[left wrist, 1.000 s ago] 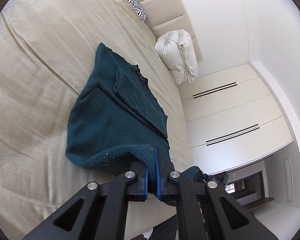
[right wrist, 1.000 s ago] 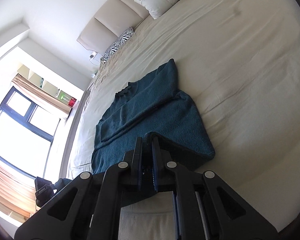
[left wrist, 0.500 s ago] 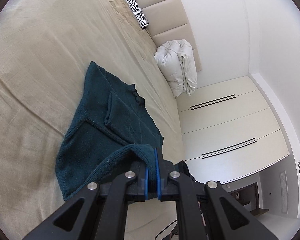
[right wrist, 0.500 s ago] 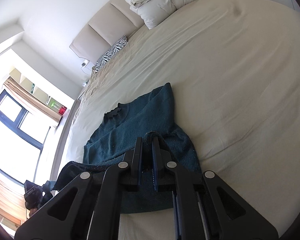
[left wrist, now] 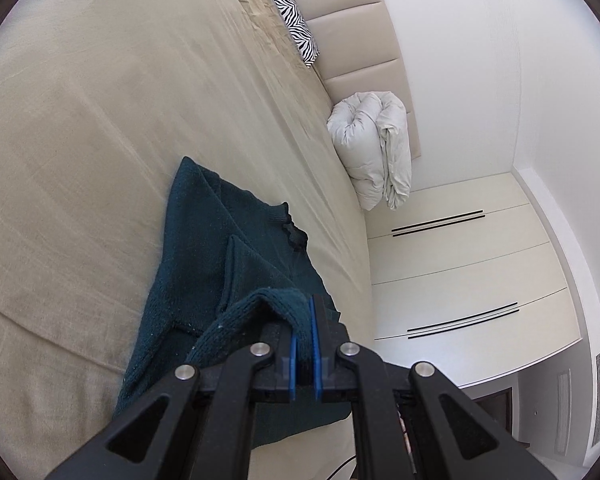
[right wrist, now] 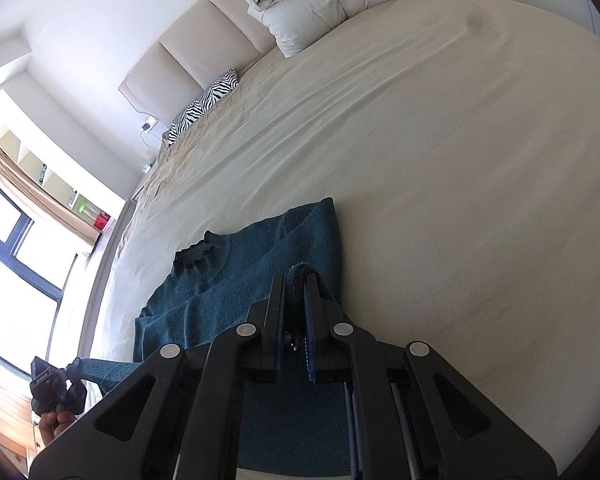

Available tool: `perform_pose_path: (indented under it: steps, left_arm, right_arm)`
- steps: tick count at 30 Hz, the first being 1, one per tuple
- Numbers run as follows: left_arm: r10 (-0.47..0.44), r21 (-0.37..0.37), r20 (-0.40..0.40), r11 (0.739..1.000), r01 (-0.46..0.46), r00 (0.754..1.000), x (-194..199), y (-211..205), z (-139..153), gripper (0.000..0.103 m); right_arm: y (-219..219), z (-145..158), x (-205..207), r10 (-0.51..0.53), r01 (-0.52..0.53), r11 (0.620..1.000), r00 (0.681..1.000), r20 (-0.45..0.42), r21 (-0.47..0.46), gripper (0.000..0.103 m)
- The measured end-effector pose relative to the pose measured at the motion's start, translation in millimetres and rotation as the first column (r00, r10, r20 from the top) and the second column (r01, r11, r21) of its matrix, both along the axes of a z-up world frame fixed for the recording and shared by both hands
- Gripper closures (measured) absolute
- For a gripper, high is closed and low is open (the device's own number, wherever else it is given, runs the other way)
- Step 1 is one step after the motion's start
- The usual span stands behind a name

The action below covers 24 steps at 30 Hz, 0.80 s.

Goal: Fold small clothes
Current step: 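Lift the hem with both grippers and fold it toward the collar, then lower the folded hem onto the sweater and open both grippers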

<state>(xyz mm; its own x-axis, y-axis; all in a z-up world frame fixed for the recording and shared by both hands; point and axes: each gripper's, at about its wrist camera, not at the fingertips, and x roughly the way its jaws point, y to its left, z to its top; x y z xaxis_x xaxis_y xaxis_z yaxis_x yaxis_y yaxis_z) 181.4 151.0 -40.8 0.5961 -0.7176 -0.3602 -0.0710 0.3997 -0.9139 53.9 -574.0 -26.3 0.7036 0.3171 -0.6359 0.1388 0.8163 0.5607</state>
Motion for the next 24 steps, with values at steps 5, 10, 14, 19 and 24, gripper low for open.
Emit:
perform_pose_path:
  steps: [5, 10, 14, 19, 24]
  left_arm:
    - [0.025, -0.016, -0.024, 1.0, -0.026, 0.999, 30.7, 6.2, -9.4, 0.096]
    - [0.018, 0.01, -0.028, 1.0, -0.018, 0.999, 60.2, 6.8, -15.4, 0.096]
    - [0.026, 0.027, -0.054, 0.999, -0.024, 0.998, 79.6, 9.6, -28.6, 0.095]
    - [0.037, 0.043, -0.088, 0.999, -0.033, 0.995, 94.8, 12.3, -49.4, 0.095]
    - [0.052, 0.037, -0.125, 0.998, -0.048, 0.991, 101.8, 15.4, -68.8, 0.092]
  right_arm:
    - [4.9, -9.7, 35.8, -0.011, 0.011, 1.0, 1.0, -0.013, 0.007, 0.096]
    - [11.2, -25.4, 70.6, -0.028, 0.028, 1.0, 0.999, -0.039, 0.007, 0.096]
    - [12.9, -40.8, 93.0, -0.038, 0.039, 0.999, 0.997, -0.064, 0.012, 0.095]
    - [13.2, -59.2, 113.9, -0.051, 0.053, 0.998, 0.995, -0.087, 0.02, 0.095]
    - [7.9, -78.3, 128.9, -0.074, 0.083, 0.994, 0.99, -0.118, 0.069, 0.094]
